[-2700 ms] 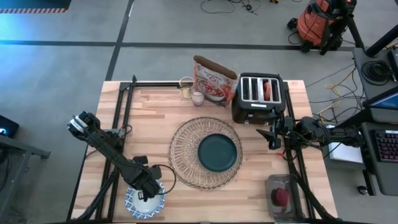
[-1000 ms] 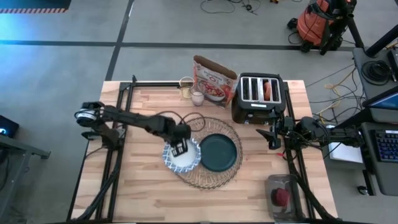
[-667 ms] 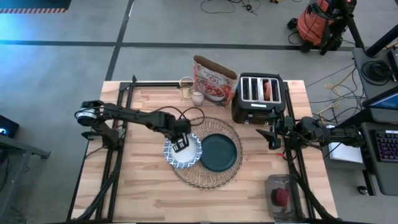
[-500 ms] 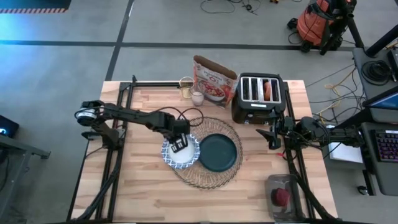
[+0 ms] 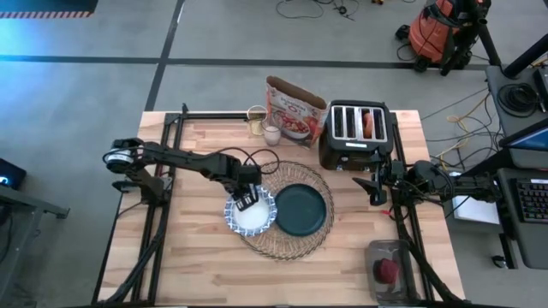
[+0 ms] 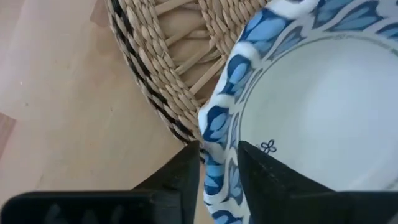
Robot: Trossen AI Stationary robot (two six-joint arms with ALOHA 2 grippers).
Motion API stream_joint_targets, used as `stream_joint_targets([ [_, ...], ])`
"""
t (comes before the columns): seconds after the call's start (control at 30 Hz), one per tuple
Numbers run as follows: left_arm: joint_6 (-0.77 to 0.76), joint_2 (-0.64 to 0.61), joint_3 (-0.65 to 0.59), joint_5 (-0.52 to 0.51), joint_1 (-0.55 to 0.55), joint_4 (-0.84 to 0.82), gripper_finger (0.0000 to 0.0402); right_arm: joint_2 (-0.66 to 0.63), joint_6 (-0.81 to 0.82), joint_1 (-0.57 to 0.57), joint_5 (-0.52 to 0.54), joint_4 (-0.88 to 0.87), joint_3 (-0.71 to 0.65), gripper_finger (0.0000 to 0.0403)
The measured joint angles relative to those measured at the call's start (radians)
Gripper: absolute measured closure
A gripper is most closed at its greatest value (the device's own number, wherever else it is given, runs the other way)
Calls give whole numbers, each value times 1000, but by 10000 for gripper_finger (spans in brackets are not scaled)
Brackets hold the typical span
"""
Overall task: Arrange a breakfast setting
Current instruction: Put the white bowl on the brown placemat to the left of the dark blue plate, then put the cup of milk on the brown placemat to the top of the white bowl
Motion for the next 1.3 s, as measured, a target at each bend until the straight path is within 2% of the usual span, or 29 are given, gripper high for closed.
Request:
stream_joint_targets([
  [0.2, -7, -2, 52, -1, 0, -77, 279, 0, -1, 0, 0, 0, 0, 142],
  [0.3, 31, -2, 103, -56, -1, -127, 276, 0, 0, 0, 0, 0, 0, 142],
  [0.4, 161, -3, 169, -176, 0, -154, 275, 0, 0, 0, 0, 0, 0, 142],
  [0.5, 357, -3, 224, -304, 9, -137, 275, 0, -1, 0, 0, 0, 0, 142],
  [0.6, 542, -4, 250, -339, 46, -87, 275, 0, -1, 0, 0, 0, 0, 142],
  [0.77, 798, -4, 258, -334, 140, 68, 275, 0, -1, 0, 0, 0, 0, 142],
  [0.87, 910, -4, 250, -296, 201, 188, 275, 0, -1, 0, 0, 0, 0, 142],
  [1.07, 986, -3, 245, -189, 307, 316, 277, 0, 0, 0, 0, 0, 0, 142],
  [1.3, 1060, -3, 237, -31, 388, 332, 285, 0, -1, 0, 0, 0, 0, 142],
])
